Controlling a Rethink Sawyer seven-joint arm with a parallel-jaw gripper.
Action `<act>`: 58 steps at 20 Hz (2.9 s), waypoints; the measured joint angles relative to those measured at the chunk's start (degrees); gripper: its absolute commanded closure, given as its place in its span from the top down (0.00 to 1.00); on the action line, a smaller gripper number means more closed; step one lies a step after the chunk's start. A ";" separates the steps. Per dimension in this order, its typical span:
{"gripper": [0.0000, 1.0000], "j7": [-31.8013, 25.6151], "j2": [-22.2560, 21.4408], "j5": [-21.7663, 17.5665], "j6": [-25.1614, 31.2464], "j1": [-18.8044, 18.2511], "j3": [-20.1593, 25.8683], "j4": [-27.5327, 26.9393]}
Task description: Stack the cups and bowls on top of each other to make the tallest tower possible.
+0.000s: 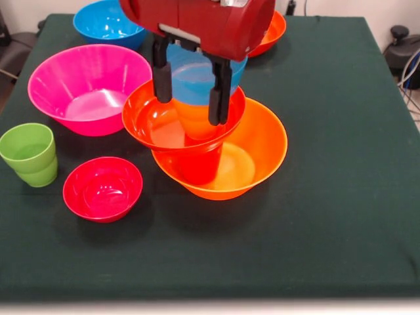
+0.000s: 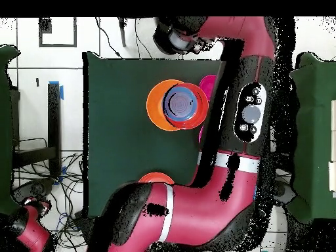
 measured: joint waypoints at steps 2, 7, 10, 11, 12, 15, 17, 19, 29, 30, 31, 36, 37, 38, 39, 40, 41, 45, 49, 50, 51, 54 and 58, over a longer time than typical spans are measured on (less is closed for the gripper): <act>1.00 -1.41 0.94 0.00 0.45 -0.29 0.07 -1.54; 1.00 -3.33 2.34 0.00 0.46 -1.27 0.11 -3.30; 1.00 -3.78 2.82 0.00 0.47 -2.11 0.10 -3.42; 1.00 -3.80 2.93 0.00 0.47 -2.33 0.10 -3.42; 1.00 -3.83 3.04 0.00 0.47 -2.56 0.10 -3.42; 1.00 -3.83 3.49 0.01 0.47 -3.50 0.10 -3.43; 1.00 -3.83 3.72 0.02 0.46 -3.93 0.10 -3.42; 1.00 -3.83 3.88 0.04 0.46 -4.36 0.10 -3.30; 1.00 -3.84 4.01 0.05 -3.91 -5.91 0.09 0.25; 1.00 -3.84 4.02 0.05 -4.59 -6.06 0.09 0.86; 1.00 -3.84 4.06 0.05 -5.41 -6.25 0.09 1.57; 1.00 -3.84 4.49 0.05 -7.42 -6.95 0.08 3.75; 1.00 -3.93 4.66 0.05 -7.67 -7.09 0.09 4.18; 1.00 -4.03 4.83 0.05 -7.91 -7.24 0.09 4.61; 1.00 -4.08 4.88 0.04 -7.97 -7.30 0.09 4.86; 1.00 -4.13 4.93 0.04 -8.03 -7.37 0.09 5.11; 1.00 -4.21 4.92 0.05 -8.08 -7.61 0.08 5.97; 1.00 -4.21 4.92 0.05 -8.08 -8.12 0.08 7.50; 1.00 -4.21 4.92 0.04 -8.08 -8.64 0.08 8.53; 1.00 -4.22 4.93 0.03 -8.09 -8.69 0.07 8.59; 1.00 -4.23 4.93 0.02 -8.09 -8.74 0.07 8.65; 1.00 -4.61 4.95 -0.04 -8.08 -9.23 0.02 8.88; 1.00 -6.50 4.95 -0.12 -8.09 -10.25 -0.01 8.89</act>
